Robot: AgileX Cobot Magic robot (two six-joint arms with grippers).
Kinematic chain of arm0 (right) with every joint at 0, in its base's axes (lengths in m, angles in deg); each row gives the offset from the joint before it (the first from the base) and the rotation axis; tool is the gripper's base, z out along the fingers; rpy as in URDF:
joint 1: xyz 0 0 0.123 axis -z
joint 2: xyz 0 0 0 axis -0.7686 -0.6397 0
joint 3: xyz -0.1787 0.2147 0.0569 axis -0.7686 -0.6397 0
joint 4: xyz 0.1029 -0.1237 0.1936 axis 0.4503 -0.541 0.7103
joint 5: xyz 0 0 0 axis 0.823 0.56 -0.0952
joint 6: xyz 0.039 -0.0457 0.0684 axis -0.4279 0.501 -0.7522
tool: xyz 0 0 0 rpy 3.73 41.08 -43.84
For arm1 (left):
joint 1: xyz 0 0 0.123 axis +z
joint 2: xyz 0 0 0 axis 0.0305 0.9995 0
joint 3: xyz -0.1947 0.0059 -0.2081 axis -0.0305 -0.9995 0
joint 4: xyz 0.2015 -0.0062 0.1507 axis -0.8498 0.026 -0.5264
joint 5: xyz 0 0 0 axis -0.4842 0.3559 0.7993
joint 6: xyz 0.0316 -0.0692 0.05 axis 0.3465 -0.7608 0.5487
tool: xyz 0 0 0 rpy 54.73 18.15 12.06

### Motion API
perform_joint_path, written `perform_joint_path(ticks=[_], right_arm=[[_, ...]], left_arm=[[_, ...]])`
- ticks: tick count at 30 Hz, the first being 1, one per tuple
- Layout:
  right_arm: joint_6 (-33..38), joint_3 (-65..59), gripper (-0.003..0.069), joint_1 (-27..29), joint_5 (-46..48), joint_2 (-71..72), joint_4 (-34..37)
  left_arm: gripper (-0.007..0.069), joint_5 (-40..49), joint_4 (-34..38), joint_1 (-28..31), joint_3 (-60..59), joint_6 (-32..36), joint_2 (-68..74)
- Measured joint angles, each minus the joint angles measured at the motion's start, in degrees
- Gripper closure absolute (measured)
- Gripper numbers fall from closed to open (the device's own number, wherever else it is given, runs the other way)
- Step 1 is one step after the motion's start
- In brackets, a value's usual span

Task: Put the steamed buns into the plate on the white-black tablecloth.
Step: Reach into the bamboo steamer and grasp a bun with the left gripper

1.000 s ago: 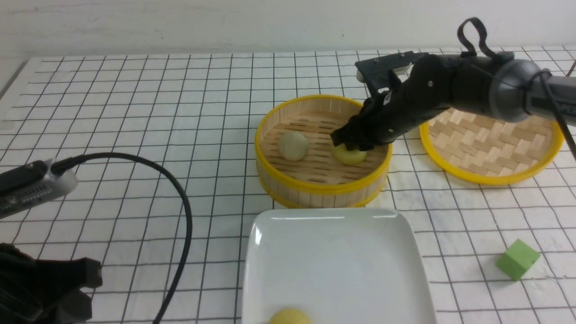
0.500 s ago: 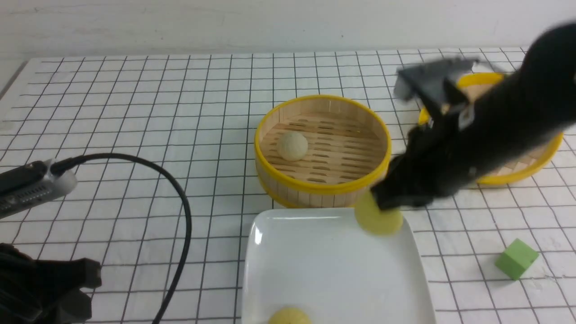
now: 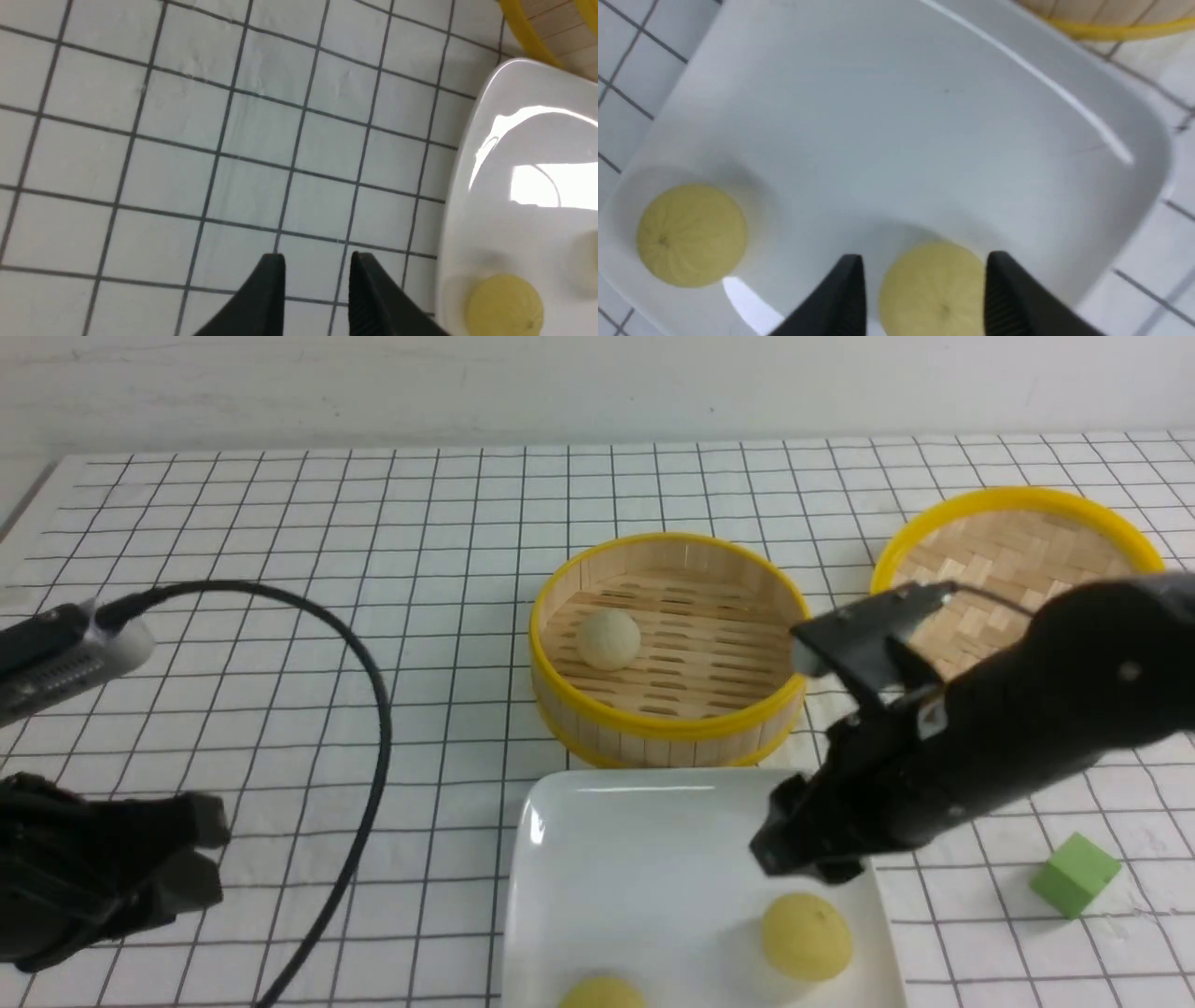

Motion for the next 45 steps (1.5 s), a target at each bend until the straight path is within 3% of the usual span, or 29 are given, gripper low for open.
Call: perform_joint_path(ticks=[3,5,11,16,18,24,32,37,38,39,42,45], right_arm=[[-1.88,2.74,0.0580,3.99,9.05,6.17,-4.63],[-3.84,2.47,0.0652,6.37,14.42,10.14,-7.16],[-7.30,-5.69,0.0674,13.11,22.64,25.23,-11.93],[-7.31,-14.51,0.0674,15.36,19.13,34.11,-12.95],[-7.37,-17.97,0.0673,15.44,16.30,36.32,-13.15],[-7.54,-19.04,0.0671,15.44,13.56,36.72,-12.73],[-7.54,-19.04,0.0667,15.44,12.32,36.72,-11.86],[-7.66,-19.04,0.0665,15.44,11.97,36.72,-11.19],[-7.65,-19.04,0.0664,15.44,11.92,36.72,-11.19],[-7.67,-19.06,0.0664,15.44,11.87,36.72,-11.19],[-7.67,-19.13,0.0662,15.44,11.49,36.72,-11.13],[-7.67,-19.13,0.0660,15.44,11.40,36.72,-11.08]], left_arm=[[0.0375,-0.13,3.44,0.00,2.95,3.11,4.87],[0.0372,0.46,6.93,-0.07,5.81,6.53,8.39],[0.0370,2.74,13.64,-6.90,15.15,15.28,19.95],[0.0336,1.26,12.38,-15.10,25.94,15.92,31.85],[0.0293,1.20,9.87,-18.47,35.98,14.92,39.52],[0.0216,1.09,5.88,-21.23,54.52,14.50,54.31],[0.0221,-0.15,0.76,-21.59,67.61,14.50,67.88],[0.0309,-3.99,-0.03,-21.59,68.36,13.87,71.55],[0.0379,-4.42,-0.10,-21.59,68.43,13.09,72.39],[0.0390,-4.49,-0.09,-21.59,68.43,12.87,72.57],[0.0579,-3.73,-0.48,-21.59,68.70,10.77,73.51],[0.0603,-1.91,-0.48,-21.59,69.37,9.98,73.34]])
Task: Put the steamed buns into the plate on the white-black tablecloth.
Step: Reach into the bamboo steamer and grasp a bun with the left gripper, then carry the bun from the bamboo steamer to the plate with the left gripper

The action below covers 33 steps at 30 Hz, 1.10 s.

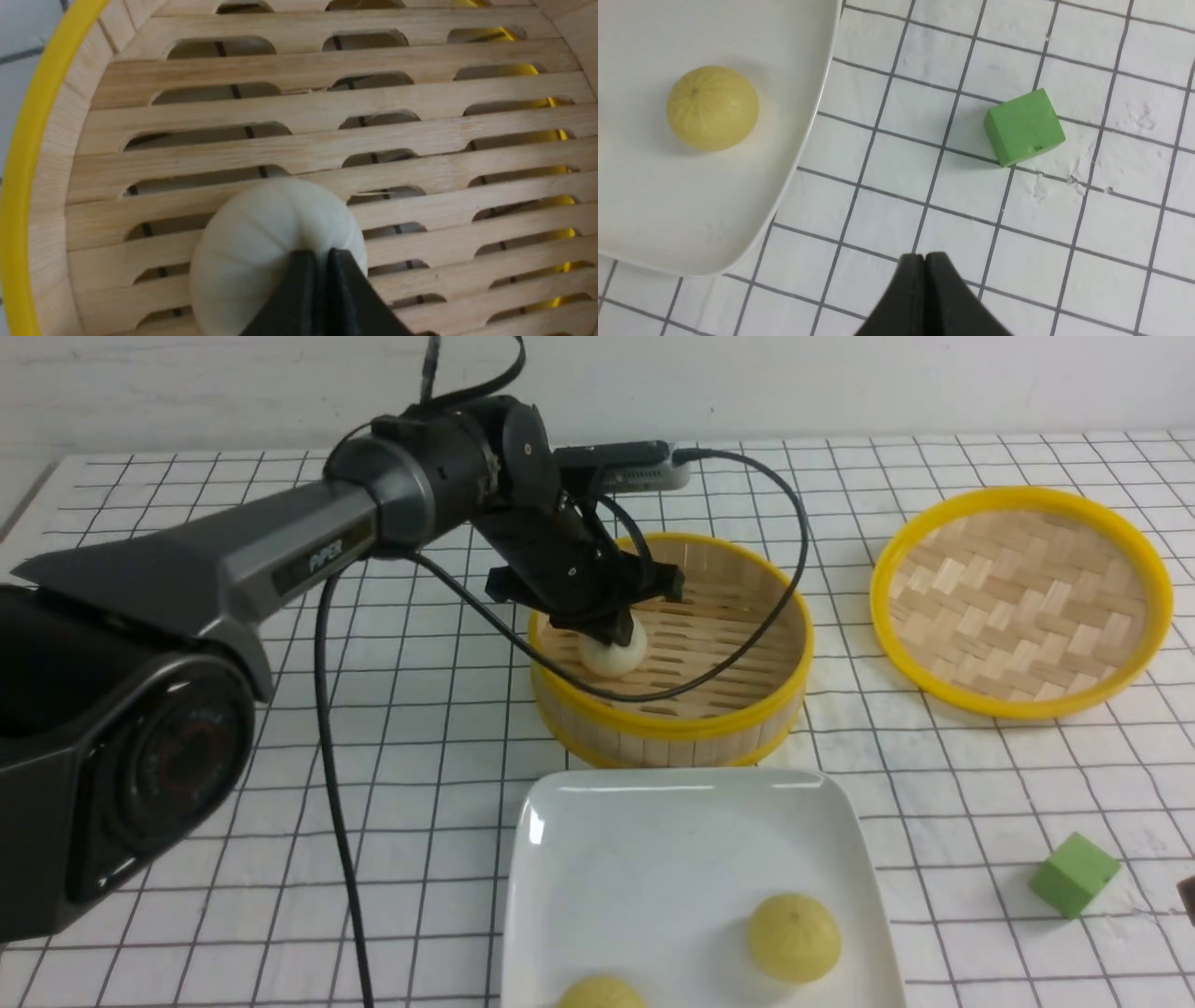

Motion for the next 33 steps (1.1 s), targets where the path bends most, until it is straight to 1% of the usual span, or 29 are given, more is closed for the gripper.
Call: perform_joint_path(ticks=[4,8,9,11,15,17,19,20,21,22,23,24,26,27,28,30,33], right_arm=[[0.00,0.00,0.0658,0.00,-0.08,0.00,0.00],[0.00,0.00,0.0657,0.00,-0.12,0.00,-0.05],[0.00,0.00,0.0657,0.00,-0.12,0.00,-0.05],[0.00,0.00,0.0657,0.00,-0.12,0.00,-0.05],[0.00,-0.11,0.0655,0.00,-0.25,0.00,-0.17],[0.00,-0.11,0.0655,0.00,-0.13,0.11,-0.20],[0.00,-0.18,0.0655,0.00,-0.05,0.25,-0.27],[0.00,-0.17,0.0653,0.00,-0.05,0.73,-0.39],[0.00,-0.17,0.0653,0.00,-0.05,0.92,-0.39],[0.00,-0.17,0.0652,0.00,-0.05,1.83,-0.51],[0.00,-0.17,0.0651,0.00,-0.05,2.43,-0.56],[0.00,-0.17,0.0650,0.00,-0.05,3.06,-0.64],[0.00,-0.17,0.0649,0.00,-0.05,4.99,-0.63],[0.00,-0.17,0.0648,0.00,0.01,5.42,-0.63],[0.00,-0.17,0.0648,0.00,0.45,7.10,-0.63],[0.00,-0.17,0.0647,0.00,1.70,10.44,-0.58],[0.00,-0.17,0.0647,0.00,3.72,18.09,-0.18]], left_arm=[[0.0606,3.89,-0.58,-0.06,1.01,-0.22,-2.19],[0.0606,7.71,-0.92,-0.14,1.46,-0.23,-7.64],[0.0606,10.09,-1.02,-0.14,1.75,-0.39,-11.51],[0.0606,12.19,-1.35,-0.14,1.80,-0.39,-13.47],[0.0606,22.43,-2.11,-0.45,1.84,-0.24,-20.16],[0.0606,23.78,-3.66,-1.75,-1.86,0.56,-24.08],[0.0606,23.90,-4.29,-2.69,-4.46,0.71,-25.51],[0.0606,23.98,-4.50,-4.37,-9.42,0.71,-27.22],[0.0606,23.98,-4.50,-4.65,-10.09,0.71,-27.22],[0.0606,24.01,-4.45,-7.57,-16.23,0.71,-27.94],[0.0605,23.69,-4.50,-8.96,-18.94,0.71,-27.99],[0.0603,22.58,-4.50,-10.31,-21.52,0.65,-27.83],[0.0597,17.66,-4.31,-13.27,-26.67,-0.55,-26.62],[0.0595,16.49,-4.25,-13.72,-27.42,-0.72,-26.51],[0.0582,12.68,-4.20,-14.79,-29.24,-2.20,-25.32],[0.0549,8.61,-4.40,-15.24,-30.12,-4.12,-23.49],[0.0456,4.69,-4.71,-15.31,-30.26,-5.51,-21.31]])
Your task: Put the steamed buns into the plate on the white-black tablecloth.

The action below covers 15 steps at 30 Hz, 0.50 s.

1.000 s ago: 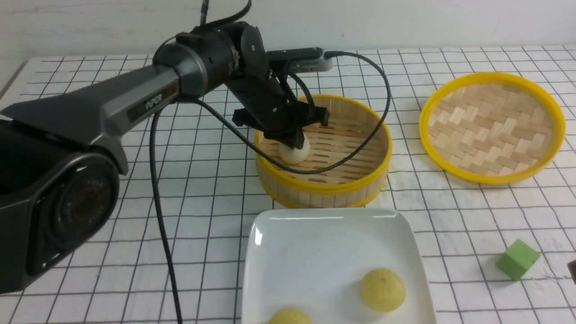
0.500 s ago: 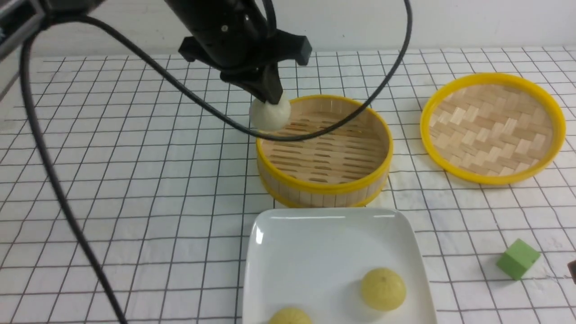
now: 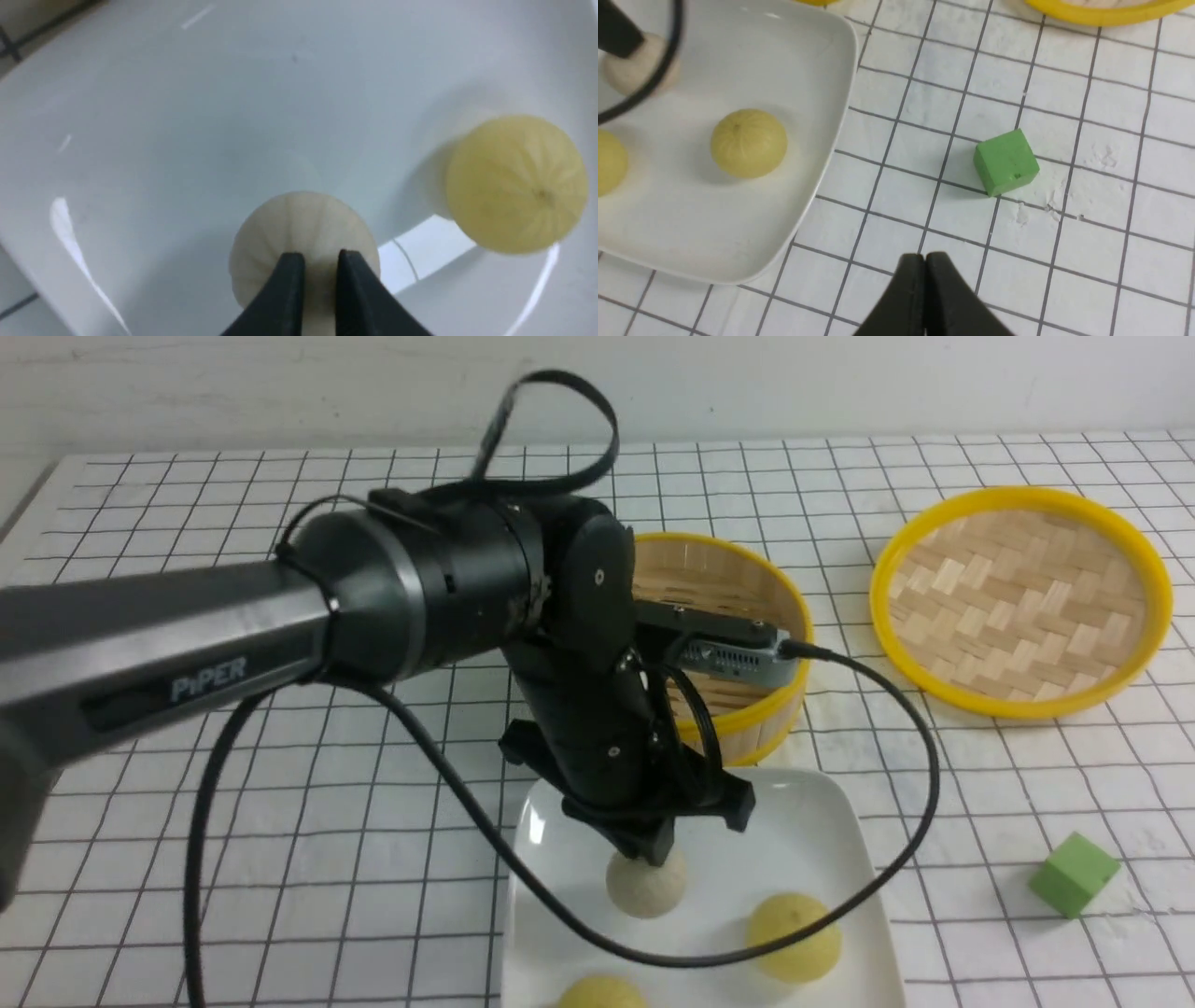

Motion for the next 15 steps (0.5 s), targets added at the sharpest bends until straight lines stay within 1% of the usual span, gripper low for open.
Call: perform_joint_path(ticks=[1,2,3,4,6,8,9,12,14,15], right_arm=[[0.00,0.00,0.0647,0.00,0.35,2.52,0.07],[0.00,0.00,0.0647,0.00,0.31,6.47,0.20],[-0.05,-0.04,0.0647,0.00,0.15,7.12,0.20],[-0.05,-0.56,0.0647,0.00,-1.48,11.56,-0.03],[-0.05,-3.13,0.0647,0.00,-7.10,17.30,-0.23],[-0.05,-6.56,0.0647,0.00,-13.06,21.28,-0.23],[-0.05,-10.02,0.0647,0.00,-18.55,23.12,-0.23],[-0.05,-16.74,0.0647,0.00,-27.23,25.04,-0.36],[-0.05,-18.73,0.0647,0.00,-28.96,25.04,-0.36],[-0.05,-19.73,0.0647,0.00,-29.37,25.04,-0.28]], left_arm=[[0.0424,-0.58,-0.04,0.00,0.00,-0.27,0.50],[0.0371,-1.13,-0.04,0.00,-0.04,-0.42,0.87],[0.0362,-1.14,-0.04,0.00,-0.04,-0.58,0.96],[0.0302,-1.54,-0.04,0.00,-0.04,-0.98,1.07],[0.0221,-1.87,-0.04,0.00,0.10,-1.39,1.04],[0.0185,-1.87,-0.06,0.00,0.57,-1.51,0.86],[0.0163,-1.82,-0.44,0.00,1.14,-1.50,0.62],[0.0163,-1.69,-1.28,0.00,1.81,-1.56,-0.63],[0.0183,-1.64,-1.51,0.00,1.98,-1.56,-1.02],[0.0206,-1.49,-1.60,0.00,1.99,-1.56,-1.29]])
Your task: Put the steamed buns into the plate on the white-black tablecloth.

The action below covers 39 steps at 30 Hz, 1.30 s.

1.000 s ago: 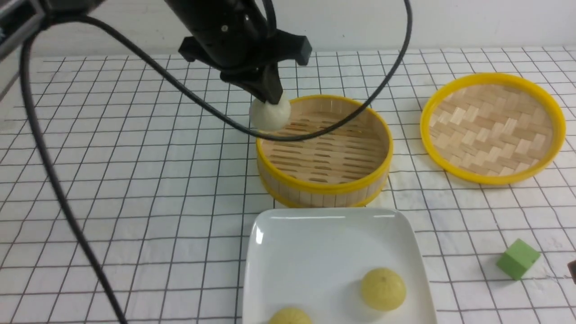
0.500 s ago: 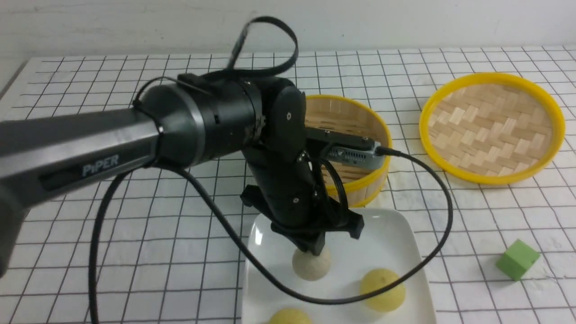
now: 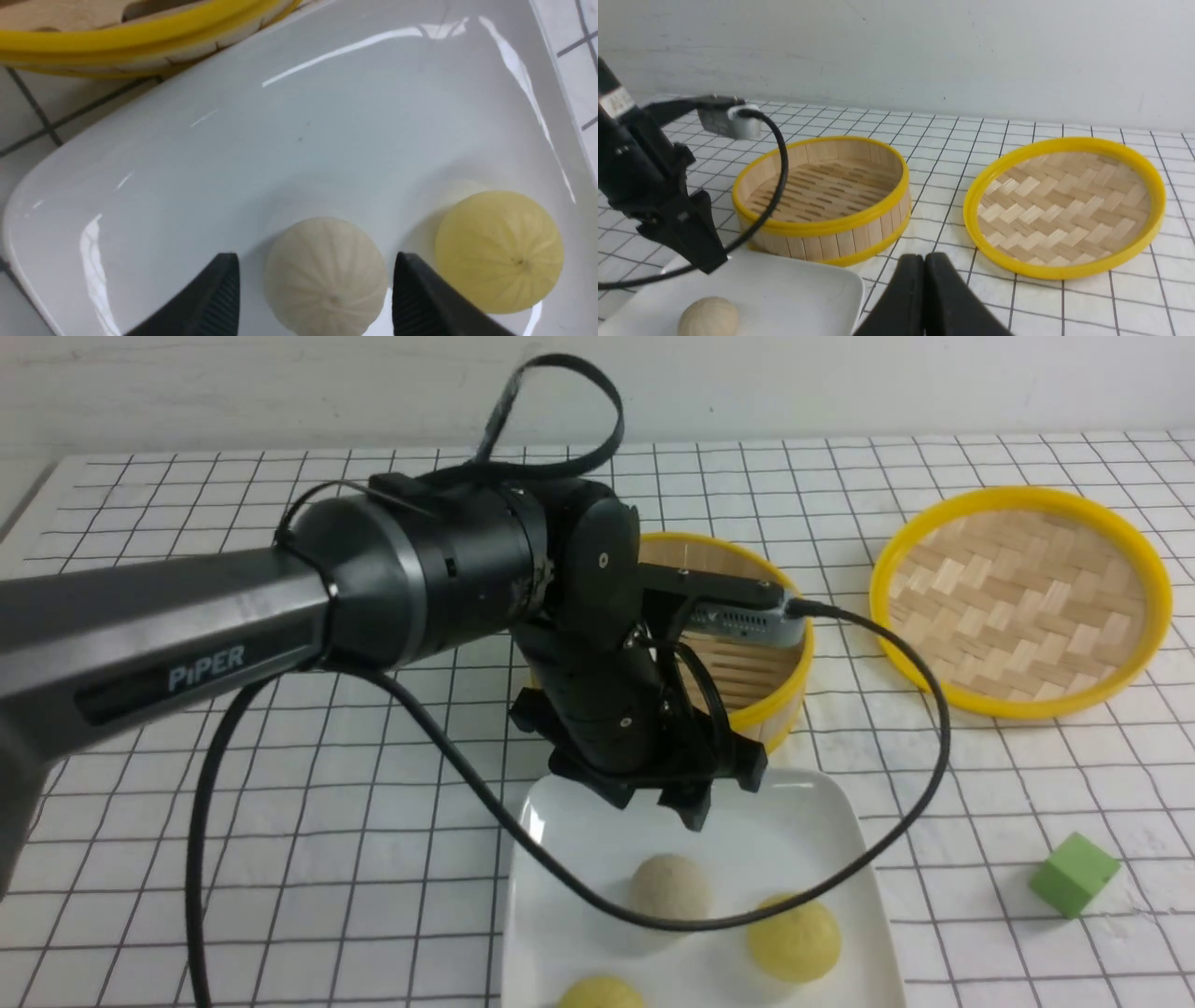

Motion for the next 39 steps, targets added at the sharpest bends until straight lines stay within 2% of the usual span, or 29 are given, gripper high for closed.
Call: perform_joint_path(ticks=[6,7,8,9,11,23,28,32,39], right_arm=[[0.00,-1.19,0.0647,0.00,-0.99,0.00,0.05],[0.00,-1.26,0.0645,0.00,-1.03,0.00,0.05],[0.00,-1.34,0.0645,0.00,-1.03,0.00,0.05],[0.00,-1.38,0.0643,0.00,-1.03,0.00,0.05],[0.00,-1.37,0.0640,0.00,-1.03,0.00,0.05],[0.00,-3.39,0.0636,0.39,-1.83,0.22,-0.24],[0.00,-8.44,0.0632,3.49,-1.69,2.68,-1.72],[0.00,-14.23,0.0627,8.34,-1.68,5.31,-2.77],[-0.06,-20.36,0.0618,12.57,-2.32,5.44,-3.04]], left_arm=[[0.0407,2.73,-3.06,-0.06,0.21,0.00,-0.15],[0.0496,3.48,-4.55,-0.06,0.21,0.00,-0.15],[0.0505,3.57,-4.70,-0.06,0.21,0.00,-0.15],[0.0566,4.06,-5.41,-0.06,0.21,0.00,-0.15],[0.0612,4.17,-5.65,-0.06,0.21,0.00,-0.15],[0.0622,4.14,-6.12,-0.06,0.21,-0.22,-0.15],[0.0622,4.14,-6.76,-0.06,0.21,-0.22,-1.13],[0.0622,4.99,-7.25,-0.06,0.21,-0.29,-4.55],[0.0622,9.44,-8.86,-0.06,0.21,-0.40,-17.18]])
